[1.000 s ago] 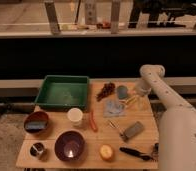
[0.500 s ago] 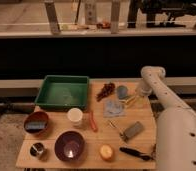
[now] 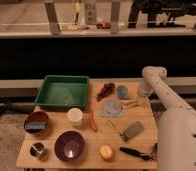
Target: Place banana in metal cup
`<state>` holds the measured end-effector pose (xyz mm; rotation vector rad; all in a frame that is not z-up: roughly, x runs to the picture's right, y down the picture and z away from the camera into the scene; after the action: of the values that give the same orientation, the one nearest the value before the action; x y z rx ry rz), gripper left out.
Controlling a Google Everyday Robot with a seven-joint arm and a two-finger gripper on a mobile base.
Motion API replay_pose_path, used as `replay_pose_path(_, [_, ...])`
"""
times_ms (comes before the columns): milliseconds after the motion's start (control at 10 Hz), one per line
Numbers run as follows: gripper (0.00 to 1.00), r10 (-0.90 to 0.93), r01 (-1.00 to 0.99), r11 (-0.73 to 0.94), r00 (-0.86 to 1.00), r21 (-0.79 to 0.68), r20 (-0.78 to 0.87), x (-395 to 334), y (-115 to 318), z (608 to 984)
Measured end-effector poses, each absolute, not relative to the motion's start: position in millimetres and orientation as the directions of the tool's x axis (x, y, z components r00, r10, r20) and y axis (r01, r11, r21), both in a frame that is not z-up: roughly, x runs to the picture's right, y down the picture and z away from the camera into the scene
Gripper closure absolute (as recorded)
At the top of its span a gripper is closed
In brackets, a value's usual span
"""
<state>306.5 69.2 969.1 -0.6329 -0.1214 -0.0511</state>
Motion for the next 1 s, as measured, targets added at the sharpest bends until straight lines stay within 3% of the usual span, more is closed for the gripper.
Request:
replay_pose_path(100, [1.0,-0.011,0.087,0.805,0.991,-0.586,0.131,304.8,68.3,968.9])
replay_pose_path(400, [1.0,0.056,0.029,0.82,0.99,-0.572,0.13,306.6,56.6,945.7])
replay_pose_path(1000, [1.0,0.028,0.068,0.886,0.98,-0.458,0.199,265.4,-17.6,833.8])
